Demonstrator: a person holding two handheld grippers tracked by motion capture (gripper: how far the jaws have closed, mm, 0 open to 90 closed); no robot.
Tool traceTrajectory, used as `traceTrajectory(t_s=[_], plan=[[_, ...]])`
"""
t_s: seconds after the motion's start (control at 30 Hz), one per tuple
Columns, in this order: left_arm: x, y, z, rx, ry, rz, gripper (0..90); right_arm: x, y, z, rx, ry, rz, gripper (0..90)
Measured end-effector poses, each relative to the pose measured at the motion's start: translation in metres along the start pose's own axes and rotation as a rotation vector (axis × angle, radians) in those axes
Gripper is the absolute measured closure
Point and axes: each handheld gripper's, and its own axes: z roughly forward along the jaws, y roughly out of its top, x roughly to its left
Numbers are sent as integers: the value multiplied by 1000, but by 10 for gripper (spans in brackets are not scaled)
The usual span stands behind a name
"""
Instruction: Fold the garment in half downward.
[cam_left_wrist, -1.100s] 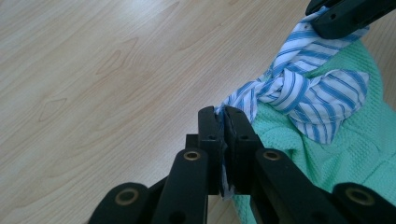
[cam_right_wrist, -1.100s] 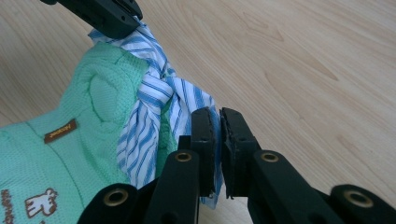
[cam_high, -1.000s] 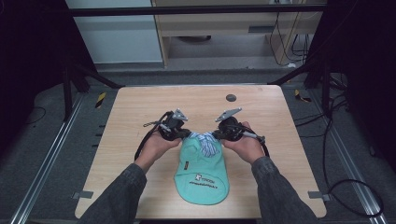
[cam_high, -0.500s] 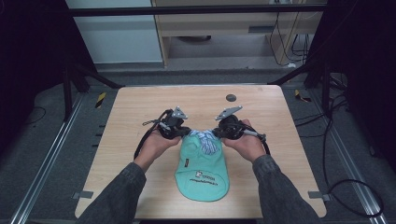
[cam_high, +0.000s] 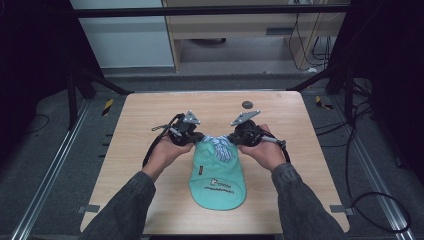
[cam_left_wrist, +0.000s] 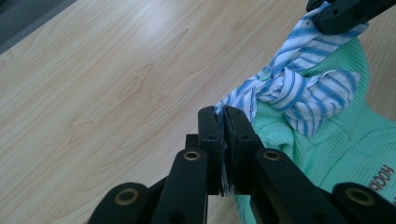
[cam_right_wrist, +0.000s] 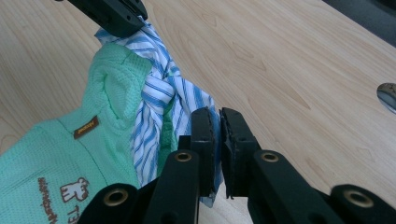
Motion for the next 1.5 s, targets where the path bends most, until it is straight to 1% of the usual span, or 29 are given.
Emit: traceTrajectory(t_s=[0.27, 0.53, 0.67, 0.77, 0.83, 0.9, 1.1, 1.13, 1.27, 1.3, 1.33, 1.37, 1.4, 1.5], plan=[[0, 1, -1, -7, 1, 4, 863, 0, 1, -1, -4, -1, -8, 843], [1, 0, -3, -9, 3, 3, 863, 1, 4, 0, 4, -5, -19, 843], [3, 2, -4, -7, 6, 12, 863, 1, 6, -1, 5, -6, -25, 843], [3, 3, -6, -15, 6, 18, 864, 0, 7, -2, 1, -7, -29, 842], [3, 4, -6, -16, 4, 19, 863, 0, 7, -3, -4, -7, -39, 842], [3, 6, -6, -11, 8, 30, 864, 0, 8, -4, -1, -10, -48, 842], [4, 7, -6, -21, 3, 29, 865, -3, 9, -5, 1, -14, -56, 843], [5, 7, -7, -19, 3, 34, 864, -3, 9, -5, -1, -12, -57, 843], [5, 8, -9, -19, 5, 43, 867, -3, 10, -7, -8, -13, -83, 843], [5, 8, -9, -19, 5, 43, 867, -3, 10, -7, -8, -13, -83, 843], [4, 9, -10, -19, 5, 48, 867, -2, 11, -8, -9, -18, -95, 843], [4, 9, -10, -19, 5, 48, 867, -2, 11, -8, -9, -18, -95, 843], [4, 10, -11, -16, 5, 53, 867, -2, 12, -9, -6, -26, -108, 844], [3, 16, -14, -13, 16, 71, 867, -3, 13, -10, -6, -33, -123, 844]])
